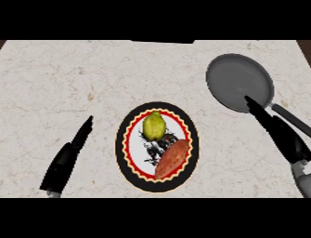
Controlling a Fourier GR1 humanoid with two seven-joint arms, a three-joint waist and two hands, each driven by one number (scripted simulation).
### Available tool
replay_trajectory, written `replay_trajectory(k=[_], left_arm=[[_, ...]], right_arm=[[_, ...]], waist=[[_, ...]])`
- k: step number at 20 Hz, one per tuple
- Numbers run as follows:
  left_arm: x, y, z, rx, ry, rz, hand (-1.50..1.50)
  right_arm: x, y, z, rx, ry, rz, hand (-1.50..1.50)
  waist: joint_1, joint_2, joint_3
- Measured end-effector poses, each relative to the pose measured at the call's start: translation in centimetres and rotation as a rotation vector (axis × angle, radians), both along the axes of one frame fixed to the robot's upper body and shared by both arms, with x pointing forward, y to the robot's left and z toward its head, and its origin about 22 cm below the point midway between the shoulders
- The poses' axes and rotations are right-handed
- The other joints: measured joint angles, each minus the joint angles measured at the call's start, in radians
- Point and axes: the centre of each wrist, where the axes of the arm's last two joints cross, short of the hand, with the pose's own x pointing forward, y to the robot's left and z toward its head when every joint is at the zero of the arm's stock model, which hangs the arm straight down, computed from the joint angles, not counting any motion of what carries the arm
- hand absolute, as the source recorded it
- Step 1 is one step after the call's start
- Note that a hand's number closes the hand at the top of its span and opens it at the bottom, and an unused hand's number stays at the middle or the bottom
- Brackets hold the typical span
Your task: Pick the sweet potato from the plate and place it in the pan
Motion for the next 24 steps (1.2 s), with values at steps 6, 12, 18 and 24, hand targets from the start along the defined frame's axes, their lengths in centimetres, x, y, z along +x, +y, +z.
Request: replay_trajectory(k=[6,12,18,24], left_arm=[[3.1,1.2,3.6,-0.075,-0.129,0.138,0.00],[5.1,3.2,6.2,-0.133,-0.160,0.260,0.00],[5.8,4.2,7.6,-0.143,-0.169,0.289,0.00],[6.3,4.4,8.0,-0.145,-0.174,0.280,0.00]], right_arm=[[-0.6,5.6,-2.1,0.249,-0.070,0.015,1.50],[-4.9,7.9,-4.7,0.172,-0.321,-0.191,-1.50],[-10.7,6.8,-2.3,-0.013,-0.481,-0.270,-1.50],[-13.6,4.8,3.2,-0.222,-0.386,-0.169,-1.50]], waist=[[-0.002,-0.014,0.040],[-0.053,-0.030,0.046],[-0.057,-0.031,0.046],[-0.043,-0.025,0.043]])
